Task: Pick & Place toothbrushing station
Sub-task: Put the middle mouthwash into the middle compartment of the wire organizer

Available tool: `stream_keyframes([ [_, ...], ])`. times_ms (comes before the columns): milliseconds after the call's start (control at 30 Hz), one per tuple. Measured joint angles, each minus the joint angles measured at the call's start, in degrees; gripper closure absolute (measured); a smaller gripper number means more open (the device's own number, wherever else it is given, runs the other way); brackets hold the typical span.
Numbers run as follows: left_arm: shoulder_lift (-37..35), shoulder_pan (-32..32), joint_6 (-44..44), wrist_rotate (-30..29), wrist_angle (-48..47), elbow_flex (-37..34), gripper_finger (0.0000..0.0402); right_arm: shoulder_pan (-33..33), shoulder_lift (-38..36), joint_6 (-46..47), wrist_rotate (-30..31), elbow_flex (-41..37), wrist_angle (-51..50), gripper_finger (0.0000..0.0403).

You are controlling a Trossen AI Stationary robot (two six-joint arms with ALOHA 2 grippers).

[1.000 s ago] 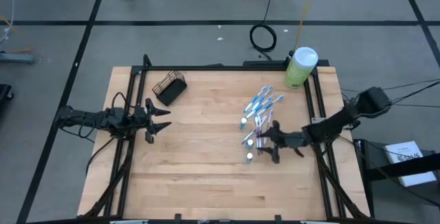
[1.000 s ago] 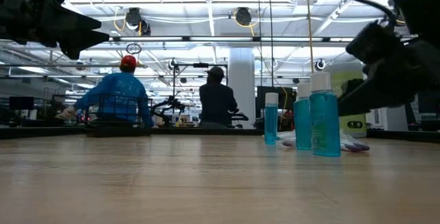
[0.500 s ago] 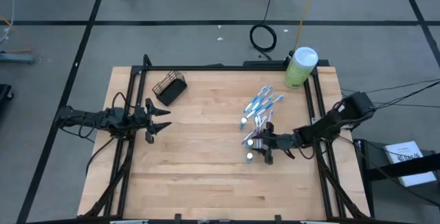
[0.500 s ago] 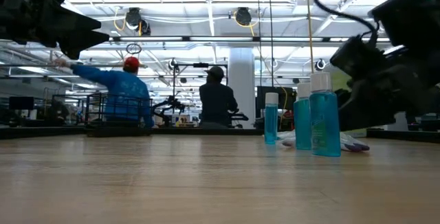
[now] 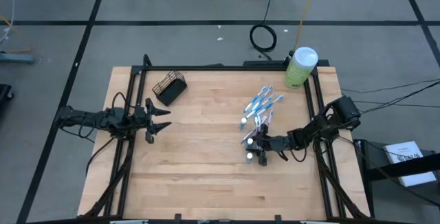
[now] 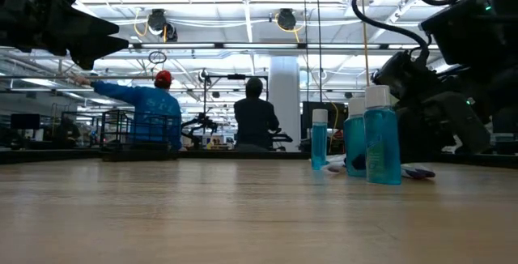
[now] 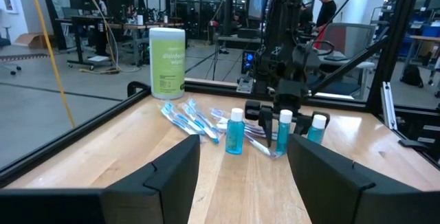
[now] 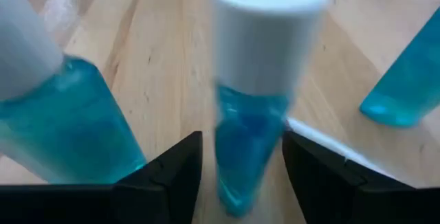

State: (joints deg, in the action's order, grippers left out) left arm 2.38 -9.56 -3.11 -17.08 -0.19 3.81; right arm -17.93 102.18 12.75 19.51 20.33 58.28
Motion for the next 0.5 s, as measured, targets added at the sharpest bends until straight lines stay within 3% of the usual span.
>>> stream_keyframes([
  [500, 0.0, 0.0, -2.0, 0.0, 0.7, 0.0, 0.0174, 1.8, -0.5, -7.7, 1.6, 0.0, 5.8, 0.0327],
])
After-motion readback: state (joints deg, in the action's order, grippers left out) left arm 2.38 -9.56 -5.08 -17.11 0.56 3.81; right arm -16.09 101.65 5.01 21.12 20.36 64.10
